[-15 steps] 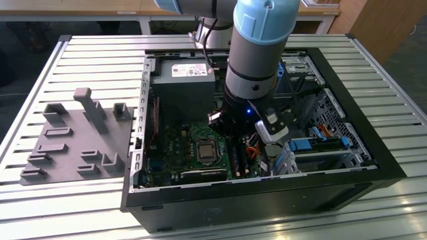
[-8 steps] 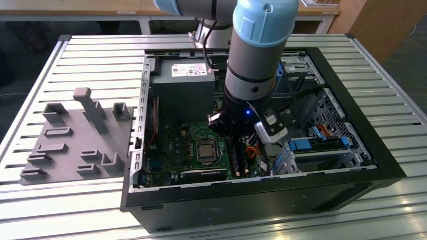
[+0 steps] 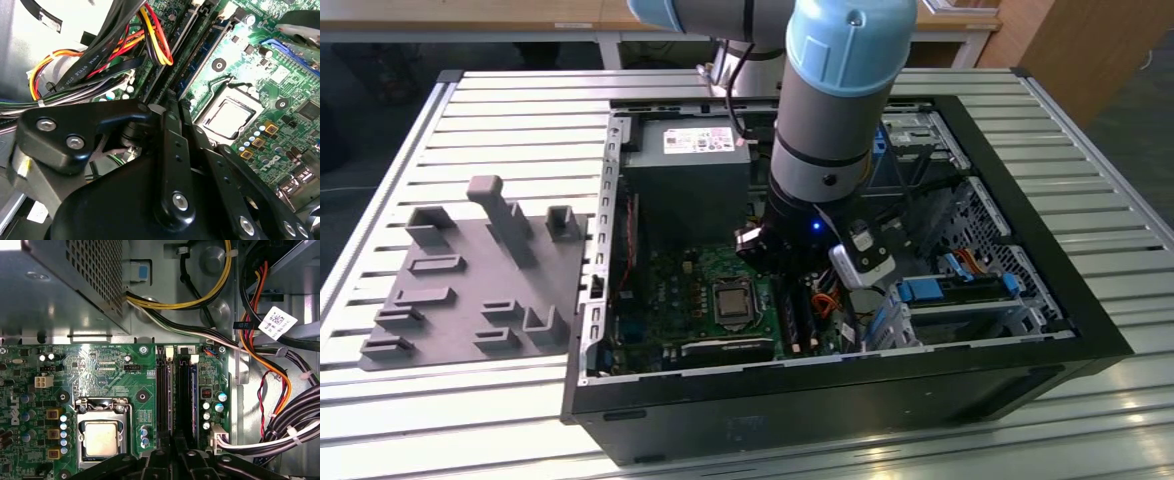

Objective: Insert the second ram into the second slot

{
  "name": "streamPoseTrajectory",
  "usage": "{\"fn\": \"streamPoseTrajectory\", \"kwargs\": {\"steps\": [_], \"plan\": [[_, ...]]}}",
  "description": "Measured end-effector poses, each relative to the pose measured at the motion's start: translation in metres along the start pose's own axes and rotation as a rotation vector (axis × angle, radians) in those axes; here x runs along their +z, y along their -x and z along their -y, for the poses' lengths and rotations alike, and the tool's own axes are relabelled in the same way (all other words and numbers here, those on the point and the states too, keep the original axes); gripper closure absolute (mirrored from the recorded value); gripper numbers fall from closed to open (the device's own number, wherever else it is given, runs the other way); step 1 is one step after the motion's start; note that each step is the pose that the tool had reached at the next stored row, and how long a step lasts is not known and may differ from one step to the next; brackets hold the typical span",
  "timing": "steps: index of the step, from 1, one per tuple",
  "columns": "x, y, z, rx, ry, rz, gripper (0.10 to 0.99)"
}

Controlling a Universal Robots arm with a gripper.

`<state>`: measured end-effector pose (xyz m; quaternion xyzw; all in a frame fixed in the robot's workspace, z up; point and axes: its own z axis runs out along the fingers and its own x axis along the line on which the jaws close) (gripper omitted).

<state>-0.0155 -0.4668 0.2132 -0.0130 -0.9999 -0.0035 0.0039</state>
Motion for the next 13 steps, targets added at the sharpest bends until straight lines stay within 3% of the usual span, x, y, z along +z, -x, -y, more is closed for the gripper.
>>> {"fn": "streamPoseTrajectory", "kwargs": {"steps": [1,4,9,13], "plan": [[0.0000,0.0000,0.0000,0.000,0.000,0.0000,0.878],[-0.0019,0.0000,0.0000,0.000,0.000,0.0001,0.878],[-0.0114,-0.0001,-0.0001,0.000,0.000,0.0001,0.878],[-0.0115,-0.0001,-0.0001,0.000,0.001,0.0000,0.957]]}}
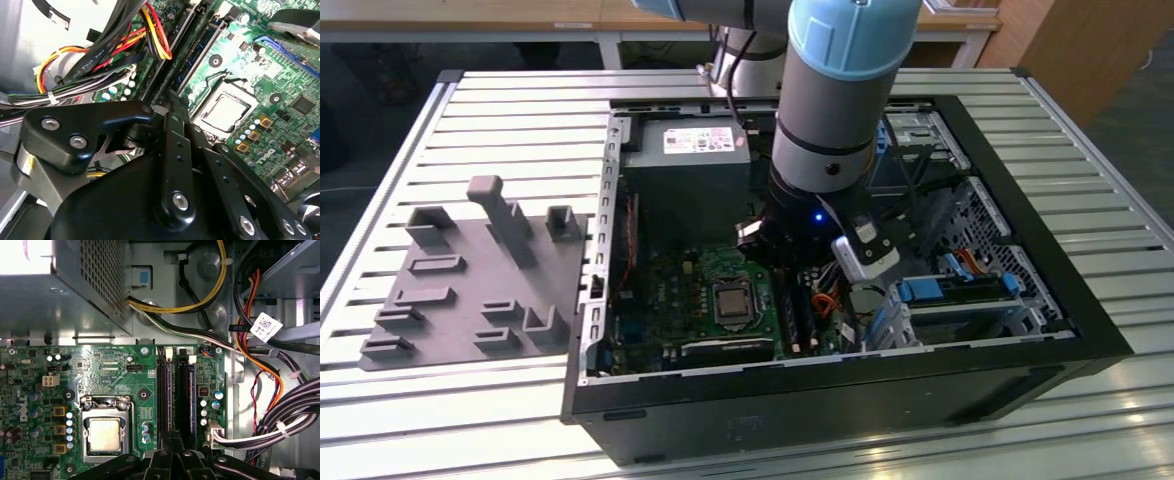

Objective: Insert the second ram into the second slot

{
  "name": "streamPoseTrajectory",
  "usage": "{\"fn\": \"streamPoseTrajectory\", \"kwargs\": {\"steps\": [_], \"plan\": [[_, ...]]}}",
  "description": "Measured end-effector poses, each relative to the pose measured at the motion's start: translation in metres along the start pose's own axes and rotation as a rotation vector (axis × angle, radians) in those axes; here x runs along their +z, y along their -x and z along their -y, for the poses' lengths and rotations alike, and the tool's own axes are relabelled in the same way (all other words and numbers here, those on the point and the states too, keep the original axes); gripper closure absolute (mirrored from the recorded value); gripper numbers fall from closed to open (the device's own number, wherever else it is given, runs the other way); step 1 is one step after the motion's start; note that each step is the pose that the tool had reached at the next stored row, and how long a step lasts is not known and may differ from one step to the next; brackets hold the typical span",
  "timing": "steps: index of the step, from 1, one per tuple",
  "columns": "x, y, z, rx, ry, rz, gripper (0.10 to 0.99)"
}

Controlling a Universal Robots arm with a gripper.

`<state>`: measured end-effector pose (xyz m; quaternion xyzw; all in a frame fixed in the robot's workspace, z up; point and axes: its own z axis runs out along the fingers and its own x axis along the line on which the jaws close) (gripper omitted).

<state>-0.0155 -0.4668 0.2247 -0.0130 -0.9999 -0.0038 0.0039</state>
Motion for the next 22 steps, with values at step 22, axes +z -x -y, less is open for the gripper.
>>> {"fn": "streamPoseTrajectory", "kwargs": {"steps": [22], "plan": [[-0.0091,0.0003,-0.0001,0.000,0.000,0.0000,0.980]]}}
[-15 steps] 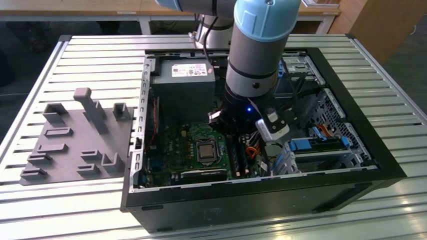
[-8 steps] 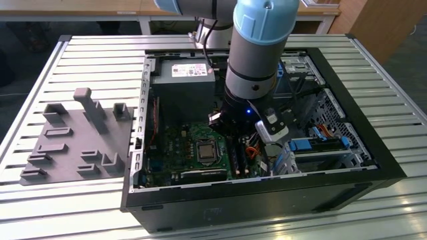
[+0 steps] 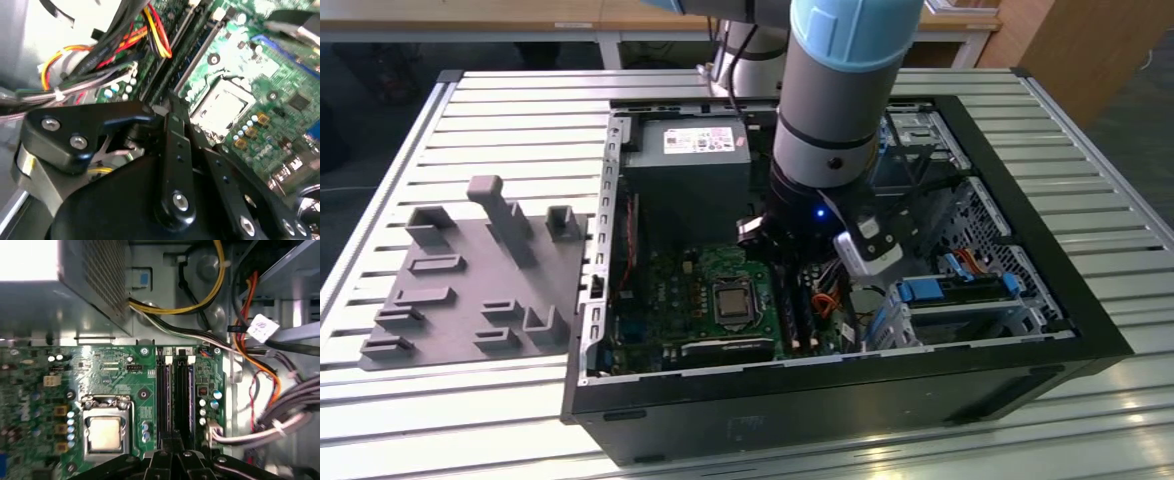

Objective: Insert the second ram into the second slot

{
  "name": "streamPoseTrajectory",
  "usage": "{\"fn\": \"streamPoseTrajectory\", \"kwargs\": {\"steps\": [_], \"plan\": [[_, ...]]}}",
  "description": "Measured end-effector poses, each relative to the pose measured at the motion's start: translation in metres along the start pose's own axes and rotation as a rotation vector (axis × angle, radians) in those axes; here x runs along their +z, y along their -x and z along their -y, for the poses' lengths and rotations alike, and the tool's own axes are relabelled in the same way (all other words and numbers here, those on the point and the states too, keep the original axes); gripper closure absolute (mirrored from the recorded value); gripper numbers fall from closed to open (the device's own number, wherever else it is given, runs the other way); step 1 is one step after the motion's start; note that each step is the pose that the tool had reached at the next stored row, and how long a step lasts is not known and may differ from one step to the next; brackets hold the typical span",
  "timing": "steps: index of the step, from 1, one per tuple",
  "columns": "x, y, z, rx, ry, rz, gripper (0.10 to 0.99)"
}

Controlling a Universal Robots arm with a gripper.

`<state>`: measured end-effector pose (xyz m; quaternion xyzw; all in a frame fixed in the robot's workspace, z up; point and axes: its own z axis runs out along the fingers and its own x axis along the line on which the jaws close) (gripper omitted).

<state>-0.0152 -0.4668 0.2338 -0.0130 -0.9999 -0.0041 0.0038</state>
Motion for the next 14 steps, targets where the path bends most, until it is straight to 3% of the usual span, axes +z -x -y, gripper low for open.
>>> {"fn": "streamPoseTrajectory", "kwargs": {"steps": [7,14], "plan": [[-0.0122,-0.0001,-0.0001,0.000,0.000,-0.0001,0.980],[-0.0133,-0.0001,-0.0001,0.000,0.000,-0.0001,0.980]]}}
